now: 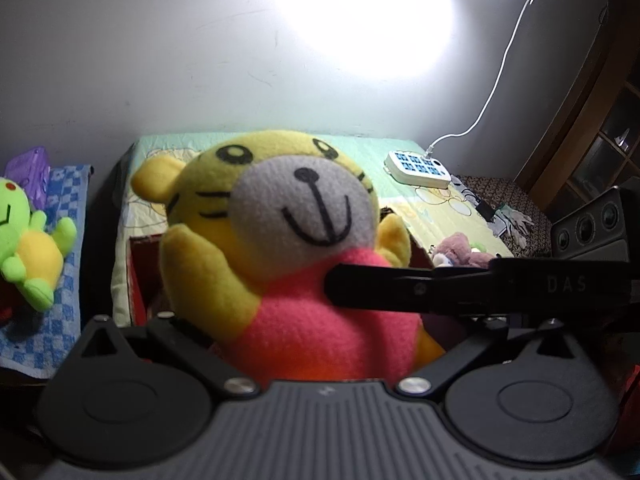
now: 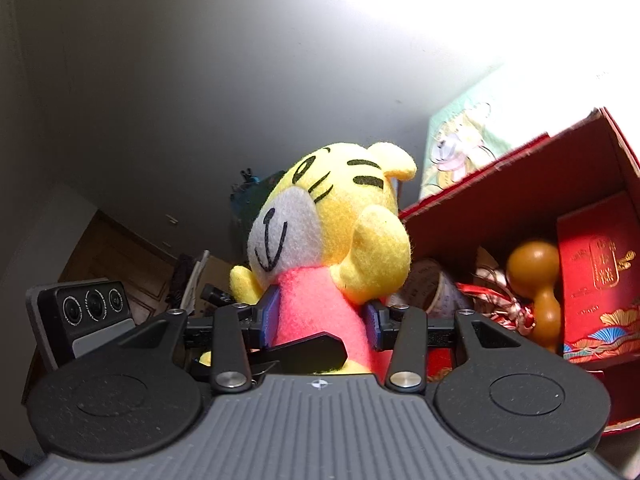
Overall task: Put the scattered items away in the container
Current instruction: 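Lower the tiger plush into the red box with the right gripper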
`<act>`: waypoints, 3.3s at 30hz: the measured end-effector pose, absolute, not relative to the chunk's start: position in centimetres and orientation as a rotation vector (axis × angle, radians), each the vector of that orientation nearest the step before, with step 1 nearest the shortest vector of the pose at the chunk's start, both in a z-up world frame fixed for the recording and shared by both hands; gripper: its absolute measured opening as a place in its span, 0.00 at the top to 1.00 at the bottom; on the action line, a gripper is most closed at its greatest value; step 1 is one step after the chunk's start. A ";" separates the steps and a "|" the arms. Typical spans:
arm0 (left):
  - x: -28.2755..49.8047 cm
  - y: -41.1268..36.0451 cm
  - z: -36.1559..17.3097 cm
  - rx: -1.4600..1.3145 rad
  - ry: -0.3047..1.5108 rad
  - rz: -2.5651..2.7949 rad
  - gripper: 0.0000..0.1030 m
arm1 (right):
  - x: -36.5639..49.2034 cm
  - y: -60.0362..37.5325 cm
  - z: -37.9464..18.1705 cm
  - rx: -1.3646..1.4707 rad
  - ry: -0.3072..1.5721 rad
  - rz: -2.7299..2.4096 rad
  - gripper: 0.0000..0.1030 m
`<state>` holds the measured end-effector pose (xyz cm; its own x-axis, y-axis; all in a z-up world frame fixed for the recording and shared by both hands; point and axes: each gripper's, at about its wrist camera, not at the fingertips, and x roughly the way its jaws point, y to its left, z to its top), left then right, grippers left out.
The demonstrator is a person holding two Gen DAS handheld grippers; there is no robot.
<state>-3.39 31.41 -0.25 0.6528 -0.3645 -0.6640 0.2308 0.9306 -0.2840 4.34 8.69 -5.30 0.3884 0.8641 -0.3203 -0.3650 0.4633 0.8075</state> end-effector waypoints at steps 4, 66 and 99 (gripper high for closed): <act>-2.3 32.3 -2.1 -0.181 0.822 -0.338 0.00 | 4.8 9.1 -7.0 0.715 0.854 0.840 0.56; -1.7 30.4 -5.2 -0.067 0.866 -0.031 0.01 | 8.3 12.4 -10.4 0.549 1.107 0.726 0.54; 0.0 29.0 -6.2 -0.042 0.960 0.166 0.01 | 7.5 9.4 -8.5 0.410 0.997 0.577 0.51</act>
<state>0.02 28.99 -6.16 0.5619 0.1223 -0.8181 -0.1597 0.9864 0.0378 7.46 9.42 -8.47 0.4148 0.6239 -0.6624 -0.2633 0.7791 0.5689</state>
